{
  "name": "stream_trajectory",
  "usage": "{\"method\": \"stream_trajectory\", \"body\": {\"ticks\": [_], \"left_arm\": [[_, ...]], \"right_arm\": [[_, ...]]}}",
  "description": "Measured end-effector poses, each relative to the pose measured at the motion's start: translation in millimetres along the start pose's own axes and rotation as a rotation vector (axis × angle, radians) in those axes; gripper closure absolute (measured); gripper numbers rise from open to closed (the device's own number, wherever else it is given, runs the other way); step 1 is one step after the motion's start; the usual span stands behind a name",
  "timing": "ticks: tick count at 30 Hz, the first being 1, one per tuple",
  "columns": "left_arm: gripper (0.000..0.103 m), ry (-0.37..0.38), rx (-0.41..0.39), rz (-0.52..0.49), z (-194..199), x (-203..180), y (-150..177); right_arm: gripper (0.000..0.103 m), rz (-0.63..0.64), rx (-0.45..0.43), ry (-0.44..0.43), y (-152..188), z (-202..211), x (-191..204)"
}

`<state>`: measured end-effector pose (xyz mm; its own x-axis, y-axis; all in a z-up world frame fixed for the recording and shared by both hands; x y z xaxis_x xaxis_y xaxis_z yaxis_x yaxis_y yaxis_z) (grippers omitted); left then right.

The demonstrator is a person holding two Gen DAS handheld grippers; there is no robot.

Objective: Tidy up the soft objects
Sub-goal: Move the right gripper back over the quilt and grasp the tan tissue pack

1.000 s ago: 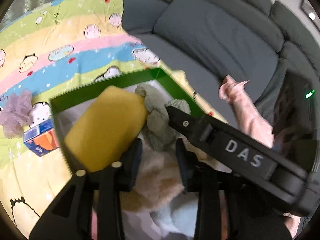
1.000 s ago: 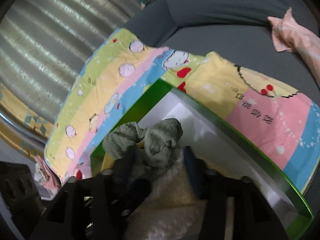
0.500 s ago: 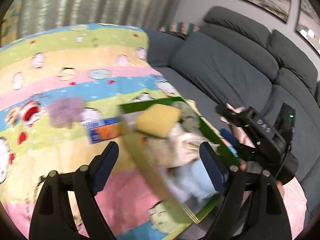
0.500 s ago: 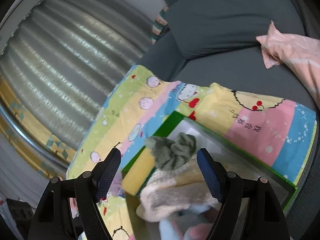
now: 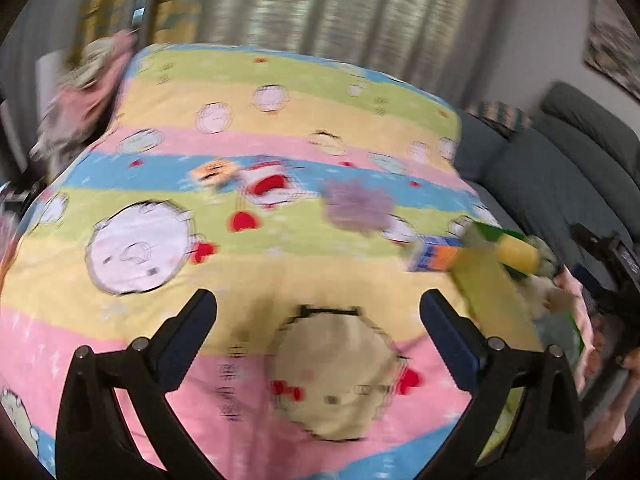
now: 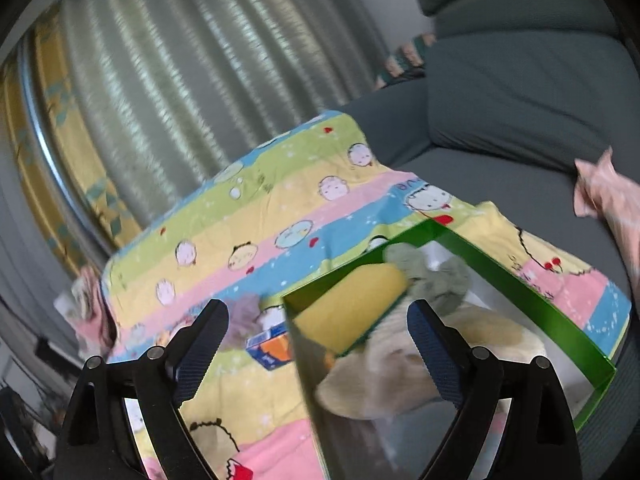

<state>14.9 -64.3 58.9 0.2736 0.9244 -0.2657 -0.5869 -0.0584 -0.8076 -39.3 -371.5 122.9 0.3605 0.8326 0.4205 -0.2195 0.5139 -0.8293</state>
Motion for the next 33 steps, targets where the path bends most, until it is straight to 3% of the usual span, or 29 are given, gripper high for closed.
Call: {"method": "stream_trajectory", "body": {"ticks": [5, 8, 11, 16, 25, 28, 30, 33], "left_arm": [[0.002, -0.076, 0.028, 0.107, -11.4, 48.1, 9.5], [0.002, -0.138, 0.029, 0.089, -11.8, 60.5, 10.0], [0.002, -0.153, 0.028, 0.073, -10.1, 65.7, 8.7], [0.002, -0.202, 0.018, 0.076, -7.5, 78.0, 7.6], [0.001, -0.295, 0.026, 0.09, 4.7, 118.5, 9.9], [0.001, -0.326, 0.02, 0.129, 11.9, 141.6, 8.3], [0.001, -0.297, 0.024, 0.186, 14.2, 155.7, 6.8], [0.001, -0.304, 0.015, 0.297, 21.6, 185.8, 6.5]], "right_arm": [[0.011, 0.094, 0.03, -0.042, 16.8, -9.3, 42.3], [0.011, 0.172, 0.052, -0.055, 29.7, -15.3, 66.8], [0.011, 0.212, 0.071, -0.076, 41.9, -20.1, 85.5], [0.01, 0.178, 0.15, -0.221, 66.5, -28.7, 121.5], [0.01, 0.211, 0.228, -0.267, 107.4, -35.3, 166.9], [0.01, 0.181, 0.28, -0.256, 122.3, -41.4, 177.2], [0.01, 0.118, 0.342, -0.238, 134.5, -43.4, 183.2], [0.01, 0.05, 0.408, -0.295, 146.1, -49.3, 219.7]]}}
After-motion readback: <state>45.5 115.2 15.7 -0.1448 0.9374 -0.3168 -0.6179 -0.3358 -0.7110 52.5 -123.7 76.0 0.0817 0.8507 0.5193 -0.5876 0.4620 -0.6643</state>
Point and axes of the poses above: each gripper's, at about its wrist camera, not at the fingertips, and z roughly against the way its jaws point, x to its left, y to its underside, the point moved 10 cm from there along -z, roughly the way its jaws point, and after that the axes turned 6 degrees about -x, right-handed, at the moved point
